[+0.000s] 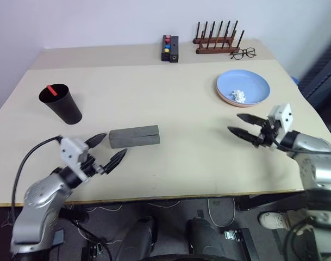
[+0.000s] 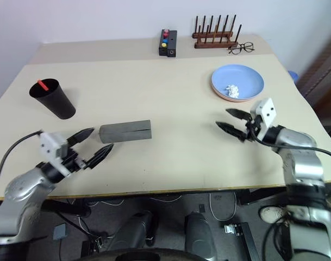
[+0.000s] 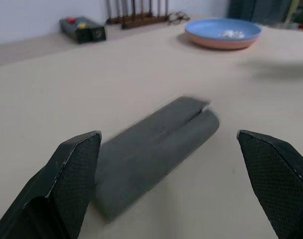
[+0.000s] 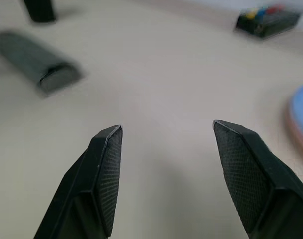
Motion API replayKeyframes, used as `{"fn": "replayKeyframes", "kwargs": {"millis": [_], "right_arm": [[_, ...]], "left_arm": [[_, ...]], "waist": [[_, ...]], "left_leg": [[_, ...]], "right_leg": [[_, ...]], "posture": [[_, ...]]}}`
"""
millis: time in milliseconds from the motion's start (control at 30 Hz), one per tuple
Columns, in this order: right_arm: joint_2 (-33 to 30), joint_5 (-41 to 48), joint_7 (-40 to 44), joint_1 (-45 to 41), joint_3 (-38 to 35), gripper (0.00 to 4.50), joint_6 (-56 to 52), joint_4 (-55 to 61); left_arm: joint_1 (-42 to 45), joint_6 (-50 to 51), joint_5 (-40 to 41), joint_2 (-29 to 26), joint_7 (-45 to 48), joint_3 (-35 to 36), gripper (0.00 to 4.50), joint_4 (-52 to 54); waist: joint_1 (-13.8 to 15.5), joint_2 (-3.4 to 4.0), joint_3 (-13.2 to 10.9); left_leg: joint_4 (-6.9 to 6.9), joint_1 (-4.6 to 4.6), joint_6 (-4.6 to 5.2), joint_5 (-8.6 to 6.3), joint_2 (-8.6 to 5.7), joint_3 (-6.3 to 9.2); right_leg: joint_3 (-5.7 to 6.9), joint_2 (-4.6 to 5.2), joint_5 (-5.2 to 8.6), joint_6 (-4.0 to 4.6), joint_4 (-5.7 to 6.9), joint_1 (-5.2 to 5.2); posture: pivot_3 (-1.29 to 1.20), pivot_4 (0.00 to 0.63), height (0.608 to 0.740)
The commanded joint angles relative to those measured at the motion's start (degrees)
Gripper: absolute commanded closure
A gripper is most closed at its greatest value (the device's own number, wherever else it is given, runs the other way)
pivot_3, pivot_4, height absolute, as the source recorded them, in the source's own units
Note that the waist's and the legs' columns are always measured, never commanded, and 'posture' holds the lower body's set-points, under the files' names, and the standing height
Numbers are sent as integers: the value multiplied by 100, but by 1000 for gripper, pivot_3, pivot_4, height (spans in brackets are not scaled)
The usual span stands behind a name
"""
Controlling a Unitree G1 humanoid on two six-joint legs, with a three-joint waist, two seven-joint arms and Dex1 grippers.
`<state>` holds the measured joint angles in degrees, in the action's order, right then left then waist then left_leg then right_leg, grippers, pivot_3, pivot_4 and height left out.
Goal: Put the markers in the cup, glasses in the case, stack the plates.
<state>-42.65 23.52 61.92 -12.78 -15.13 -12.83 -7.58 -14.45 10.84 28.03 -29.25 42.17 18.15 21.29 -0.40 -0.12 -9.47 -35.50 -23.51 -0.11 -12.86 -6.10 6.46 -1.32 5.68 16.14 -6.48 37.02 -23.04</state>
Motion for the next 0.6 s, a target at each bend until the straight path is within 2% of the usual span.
{"fn": "replayKeyframes", "kwargs": {"millis": [33,133,267,600], "right_arm": [[-265,291,-35,265,-428,1579,-251,575],[-397,322,-26,653,-659,1579,-319,755],[-435,402,-116,810,-757,1579,-415,898],[-501,390,-29,805,-763,1579,-414,709]], "left_arm": [[-220,-151,287,-90,152,447,0,245],[-595,-210,386,-141,346,753,0,251],[-747,-263,429,-179,459,824,0,225],[-523,164,446,-211,98,574,0,670]], "waist": [[9,0,-1],[10,-1,0],[6,-1,0],[122,-1,-1]], "left_leg": [[-1,-2,0,0,0,-2],[-16,1,-1,0,5,-2],[-19,8,-1,-1,6,-3],[-22,7,0,-1,6,-3]], "right_leg": [[-1,1,0,0,0,-1],[0,-2,11,23,2,9],[0,0,14,27,-10,25],[1,0,13,26,-13,27]], "posture": [[0,150,740],[0,150,740],[0,150,740],[0,150,740]]}}
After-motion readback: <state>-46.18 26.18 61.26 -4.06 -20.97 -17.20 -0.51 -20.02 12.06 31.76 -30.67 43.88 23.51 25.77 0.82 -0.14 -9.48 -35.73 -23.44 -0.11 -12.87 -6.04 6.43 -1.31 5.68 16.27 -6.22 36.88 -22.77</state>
